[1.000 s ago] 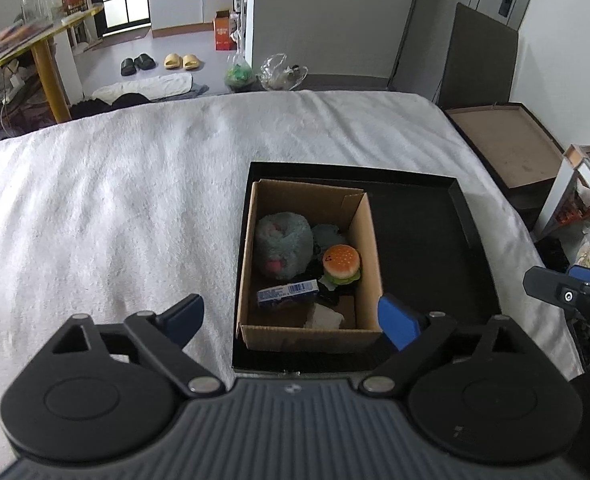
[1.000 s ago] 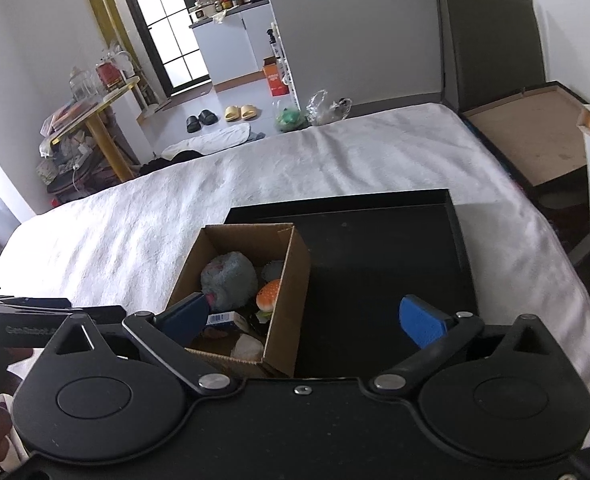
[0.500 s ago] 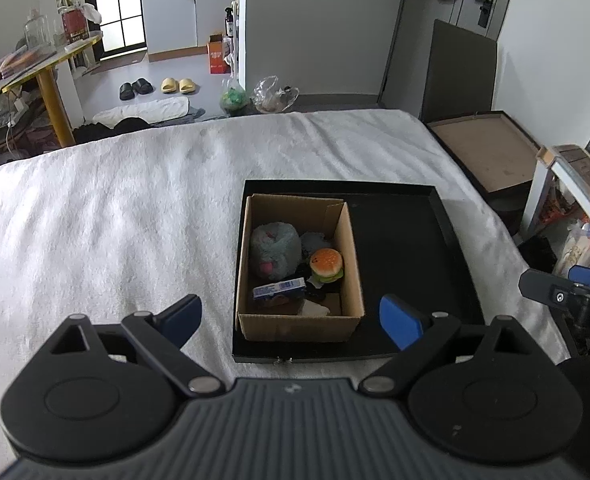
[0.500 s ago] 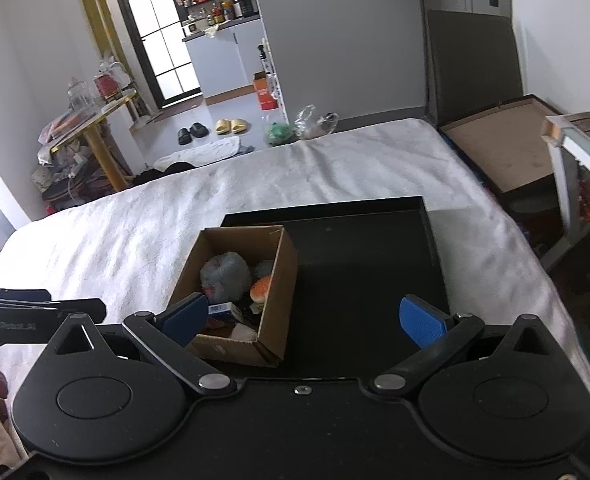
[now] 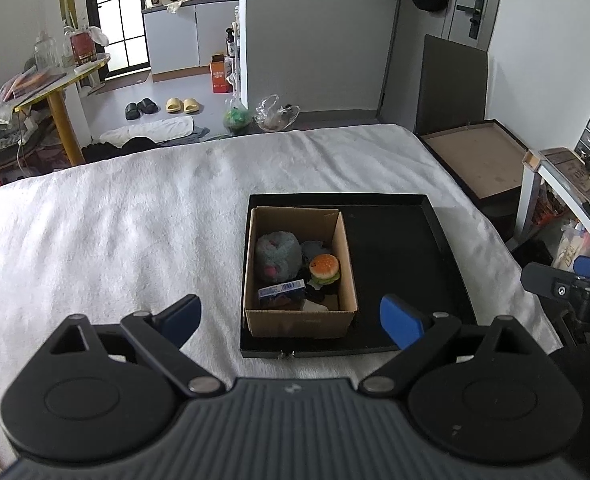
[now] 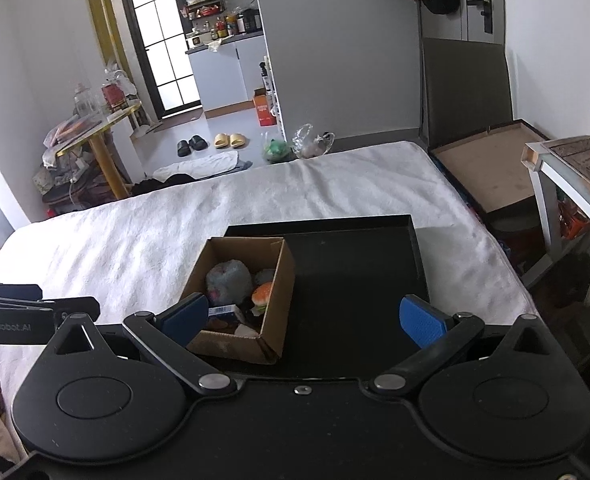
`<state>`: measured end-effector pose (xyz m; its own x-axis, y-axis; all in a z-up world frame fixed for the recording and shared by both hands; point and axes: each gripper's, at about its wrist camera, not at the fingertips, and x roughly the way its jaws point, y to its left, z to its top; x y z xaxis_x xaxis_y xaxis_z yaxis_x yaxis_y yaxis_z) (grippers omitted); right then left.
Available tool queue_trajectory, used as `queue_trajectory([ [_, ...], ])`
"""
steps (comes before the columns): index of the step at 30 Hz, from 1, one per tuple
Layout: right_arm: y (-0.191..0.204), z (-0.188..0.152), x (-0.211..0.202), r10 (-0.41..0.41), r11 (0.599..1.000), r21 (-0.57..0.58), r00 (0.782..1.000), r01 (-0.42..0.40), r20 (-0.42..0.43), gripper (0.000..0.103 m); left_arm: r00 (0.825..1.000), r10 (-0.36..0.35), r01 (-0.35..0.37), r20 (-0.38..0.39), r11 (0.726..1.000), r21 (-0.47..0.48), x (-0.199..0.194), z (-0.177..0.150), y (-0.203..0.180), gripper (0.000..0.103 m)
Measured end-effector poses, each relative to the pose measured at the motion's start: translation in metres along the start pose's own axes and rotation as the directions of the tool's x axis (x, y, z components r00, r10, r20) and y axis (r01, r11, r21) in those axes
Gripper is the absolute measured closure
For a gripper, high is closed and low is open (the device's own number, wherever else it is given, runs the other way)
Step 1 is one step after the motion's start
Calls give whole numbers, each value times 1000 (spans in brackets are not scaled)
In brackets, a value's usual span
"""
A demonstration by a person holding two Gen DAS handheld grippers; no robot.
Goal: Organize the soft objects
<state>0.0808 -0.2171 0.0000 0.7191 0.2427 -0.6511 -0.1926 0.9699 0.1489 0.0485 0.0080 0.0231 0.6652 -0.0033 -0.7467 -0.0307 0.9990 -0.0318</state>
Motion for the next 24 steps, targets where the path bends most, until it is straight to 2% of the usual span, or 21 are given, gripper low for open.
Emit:
queue_trajectory([
  [12, 2, 3, -19, 2, 1000, 8, 1000, -2, 14, 0, 999, 4, -4, 38, 1000, -5, -26, -2, -5, 7],
  [24, 2, 2, -28, -4, 1000, 3, 1000, 4, 19, 0, 999, -10, 10, 50, 1000, -6, -33, -2, -5, 7],
])
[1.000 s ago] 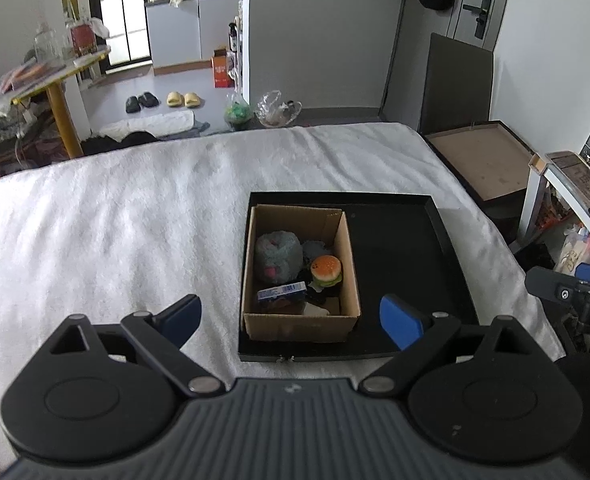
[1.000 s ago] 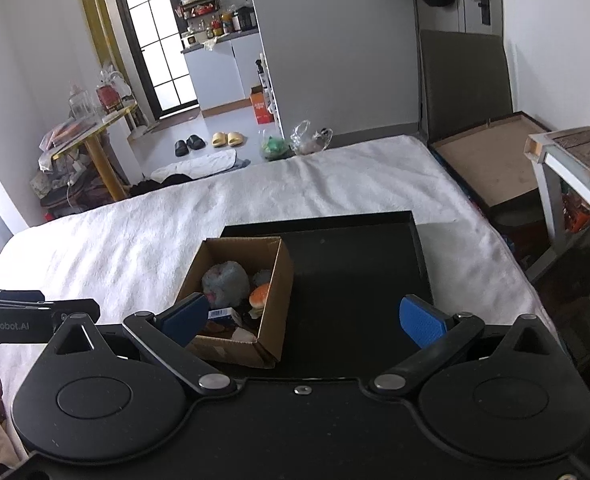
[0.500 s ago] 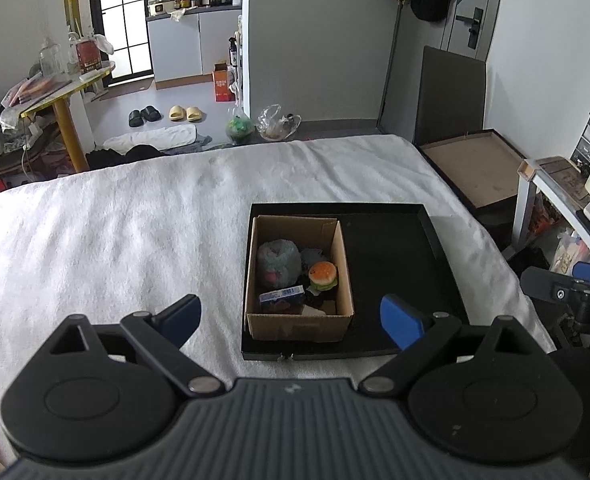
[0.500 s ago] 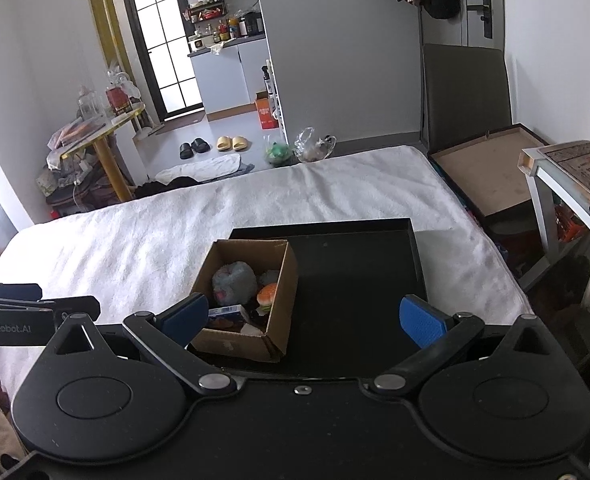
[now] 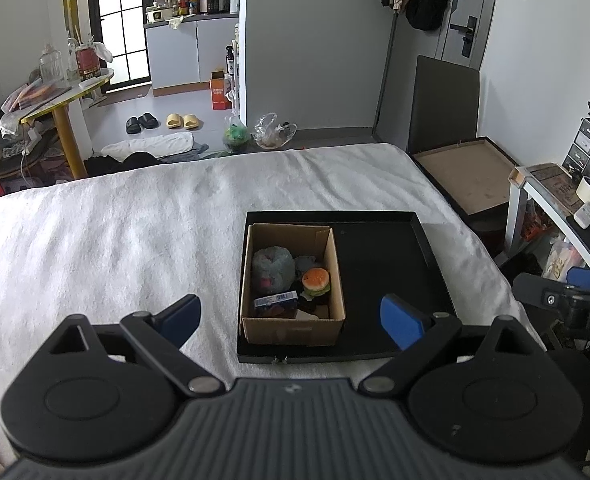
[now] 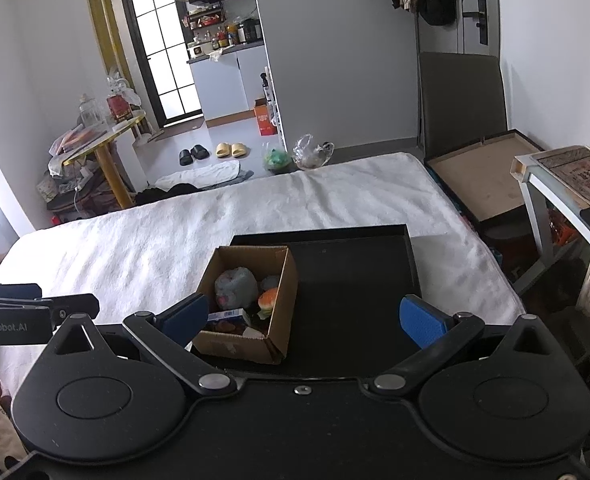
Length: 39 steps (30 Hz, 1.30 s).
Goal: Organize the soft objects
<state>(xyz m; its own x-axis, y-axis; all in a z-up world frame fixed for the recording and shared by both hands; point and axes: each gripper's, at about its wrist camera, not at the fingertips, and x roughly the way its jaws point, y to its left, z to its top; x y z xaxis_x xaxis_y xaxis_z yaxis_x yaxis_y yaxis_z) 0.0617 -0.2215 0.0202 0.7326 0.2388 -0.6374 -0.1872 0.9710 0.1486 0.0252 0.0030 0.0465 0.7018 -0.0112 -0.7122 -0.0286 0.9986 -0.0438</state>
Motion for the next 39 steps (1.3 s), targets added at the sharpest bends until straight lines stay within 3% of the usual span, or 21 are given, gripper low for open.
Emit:
queue_trajectory([
  [39, 4, -5, 1, -11, 1000, -3, 998, 11, -54, 0, 1000, 3, -4, -21, 1000, -24, 1, -3, 4, 7],
])
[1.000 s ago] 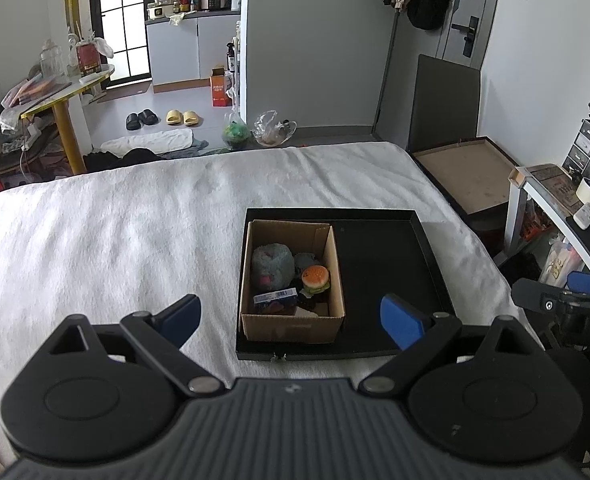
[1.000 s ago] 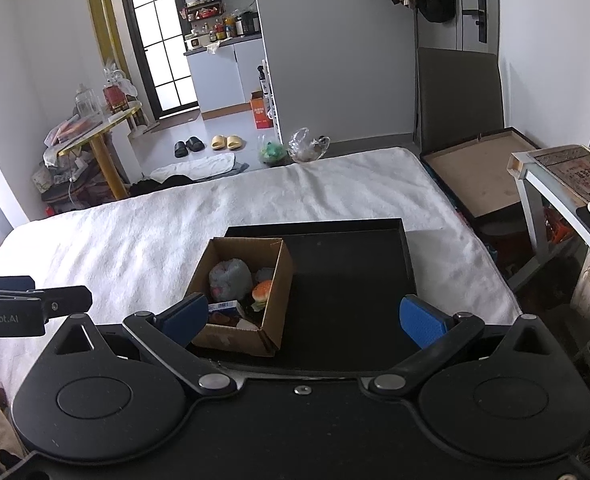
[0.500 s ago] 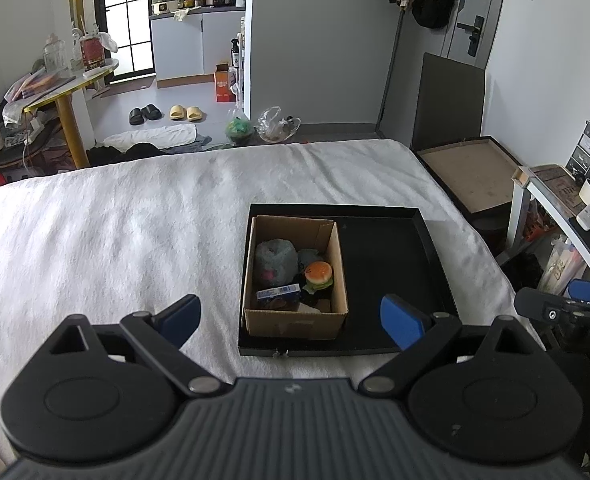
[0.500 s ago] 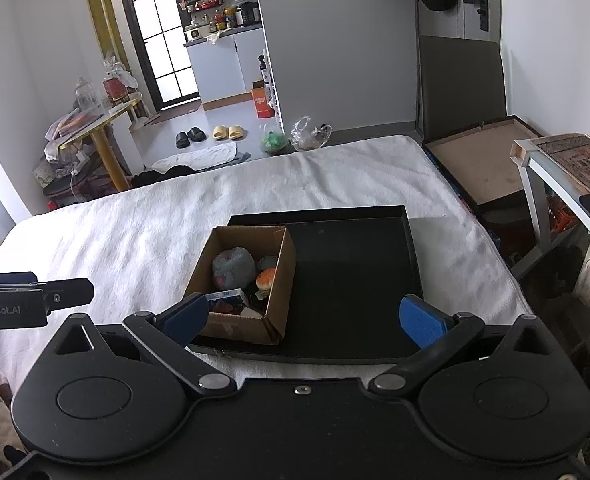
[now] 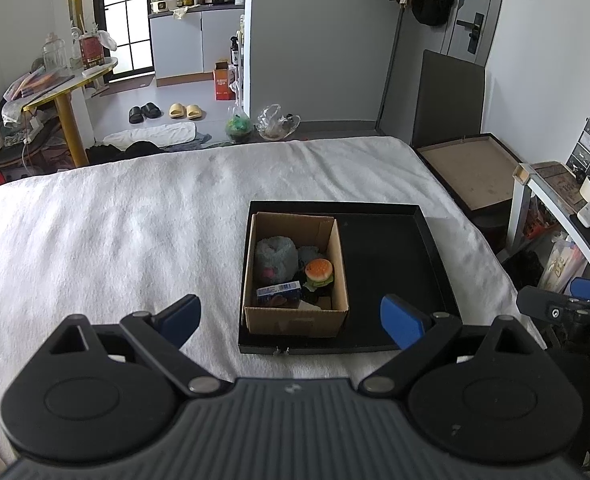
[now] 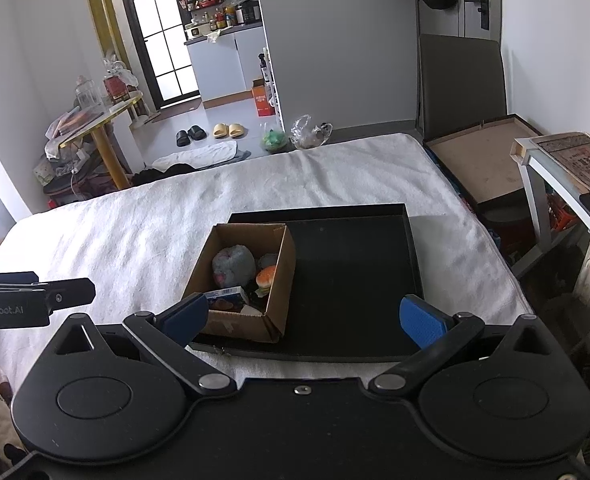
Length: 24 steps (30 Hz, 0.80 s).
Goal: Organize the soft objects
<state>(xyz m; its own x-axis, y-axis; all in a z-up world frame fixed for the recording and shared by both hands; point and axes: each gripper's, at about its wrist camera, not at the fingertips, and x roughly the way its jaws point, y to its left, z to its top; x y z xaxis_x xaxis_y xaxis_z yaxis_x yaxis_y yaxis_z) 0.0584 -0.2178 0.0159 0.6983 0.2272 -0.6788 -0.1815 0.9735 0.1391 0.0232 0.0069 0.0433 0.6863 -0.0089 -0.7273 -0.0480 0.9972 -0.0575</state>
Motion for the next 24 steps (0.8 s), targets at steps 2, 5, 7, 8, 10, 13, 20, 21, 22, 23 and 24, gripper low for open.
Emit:
queue_trajectory([
  [2, 0, 0, 0, 3, 1000, -1, 1000, -3, -2, 0, 1000, 0, 0, 0, 1000, 2, 1, 0, 0, 7],
  [5, 0, -2, 1, 4, 1000, -7, 1000, -4, -7, 0, 1000, -1, 1, 1, 1000, 1, 1, 0, 0, 7],
  [7, 1, -2, 1, 7, 1000, -11, 1000, -7, -7, 0, 1000, -4, 4, 4, 1000, 1, 1, -1, 0, 7],
  [8, 1, -2, 0, 7, 1000, -11, 1000, -7, -6, 0, 1000, -5, 5, 3, 1000, 1, 2, -1, 0, 7],
  [10, 1, -2, 1, 9, 1000, -10, 1000, -9, -7, 0, 1000, -6, 6, 5, 1000, 2, 2, -2, -1, 7],
  [13, 1, -2, 2, 9, 1000, -10, 1000, -9, -15, 0, 1000, -4, 4, 11, 1000, 4, 2, -3, -1, 7],
  [20, -1, -3, 3, 8, 1000, -4, 1000, -8, -21, 0, 1000, -4, 4, 3, 1000, 6, 2, -2, 0, 7],
  [21, 0, -3, 3, 8, 1000, -4, 1000, -8, -19, 0, 1000, -4, 4, 3, 1000, 6, 2, -1, 0, 7],
  [22, -1, -3, 4, 8, 1000, -2, 1000, -8, -19, 0, 1000, -5, 5, 3, 1000, 5, 2, -1, 1, 7],
  [23, -2, -3, 4, 8, 1000, 0, 1000, -8, -19, 0, 1000, -6, 6, 4, 1000, 7, 2, -1, 1, 7],
  [24, -2, -3, 4, 9, 1000, -1, 1000, -9, -20, 0, 1000, -7, 7, 4, 1000, 8, 2, -1, 1, 7],
])
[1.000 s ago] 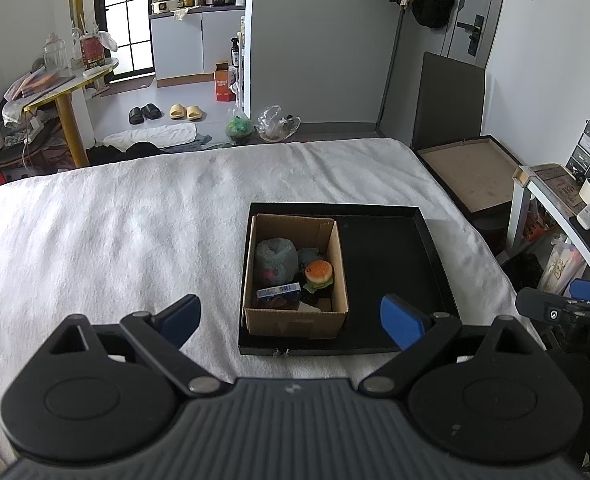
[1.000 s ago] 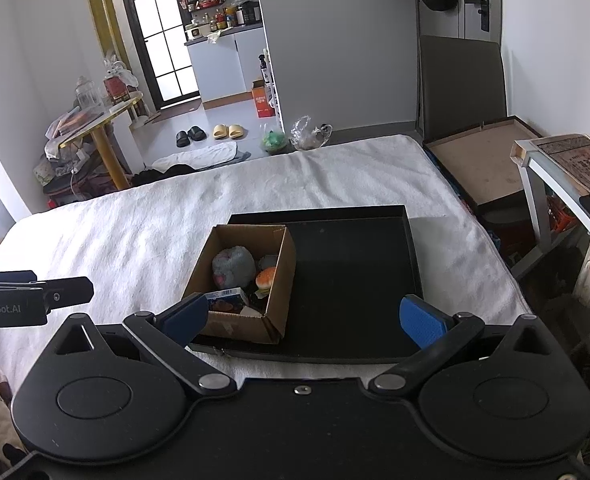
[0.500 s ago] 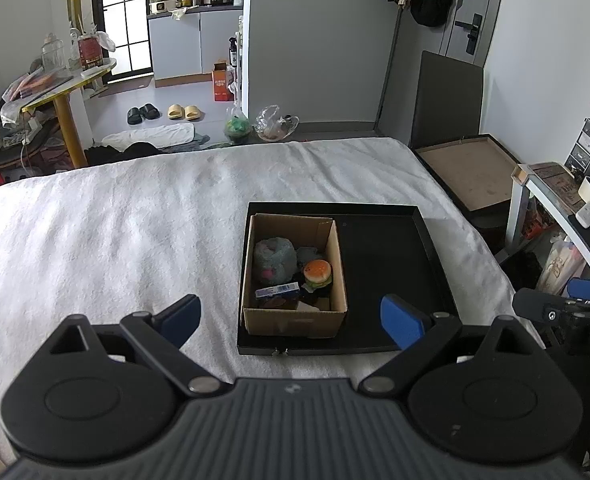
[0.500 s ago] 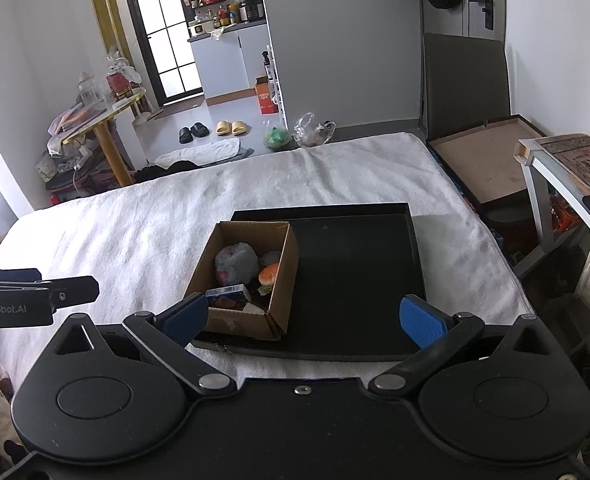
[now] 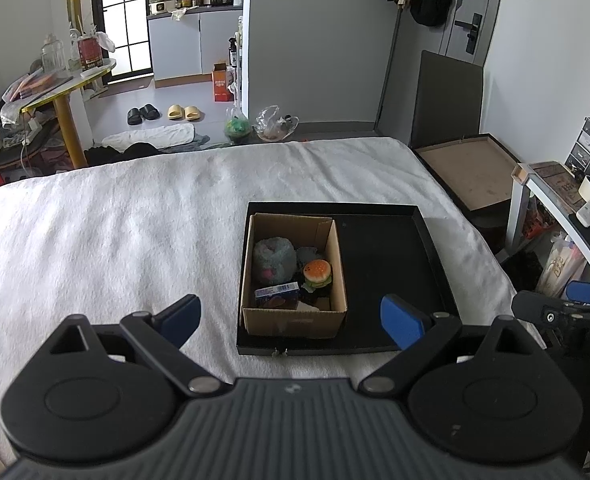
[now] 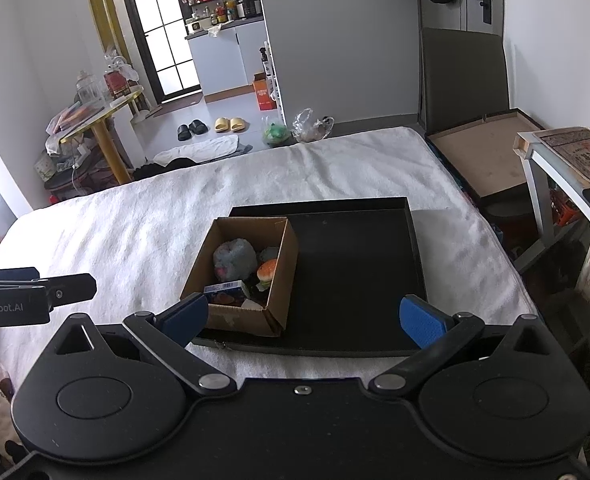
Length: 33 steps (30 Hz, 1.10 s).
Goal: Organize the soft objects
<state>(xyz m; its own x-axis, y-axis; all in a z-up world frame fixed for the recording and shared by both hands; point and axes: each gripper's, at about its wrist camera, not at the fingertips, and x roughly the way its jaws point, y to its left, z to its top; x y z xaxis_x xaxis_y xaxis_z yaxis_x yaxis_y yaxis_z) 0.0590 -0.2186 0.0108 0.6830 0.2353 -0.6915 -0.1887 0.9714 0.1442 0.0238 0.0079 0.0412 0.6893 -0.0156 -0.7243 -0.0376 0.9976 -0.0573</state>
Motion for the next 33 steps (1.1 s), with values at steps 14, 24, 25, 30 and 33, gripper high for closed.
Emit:
queue_trajectory([
  [14, 0, -1, 0, -16, 1000, -4, 1000, 16, 3, 0, 1000, 2, -2, 2, 1000, 11, 0, -1, 0, 7],
  [24, -1, -1, 4, -12, 1000, 5, 1000, 12, -7, 0, 1000, 6, -6, 2, 1000, 7, 1, -1, 4, 7],
  [25, -1, -2, 4, -12, 1000, 6, 1000, 12, -7, 0, 1000, 6, -6, 3, 1000, 7, 1, -1, 4, 7],
  [30, 0, -2, 5, -11, 1000, 4, 1000, 11, -6, 0, 1000, 6, -6, 2, 1000, 8, 2, 0, 4, 7],
  [33, 0, -2, 5, -8, 1000, 6, 1000, 8, -6, 0, 1000, 9, -9, 2, 1000, 8, 3, 1, 5, 7],
])
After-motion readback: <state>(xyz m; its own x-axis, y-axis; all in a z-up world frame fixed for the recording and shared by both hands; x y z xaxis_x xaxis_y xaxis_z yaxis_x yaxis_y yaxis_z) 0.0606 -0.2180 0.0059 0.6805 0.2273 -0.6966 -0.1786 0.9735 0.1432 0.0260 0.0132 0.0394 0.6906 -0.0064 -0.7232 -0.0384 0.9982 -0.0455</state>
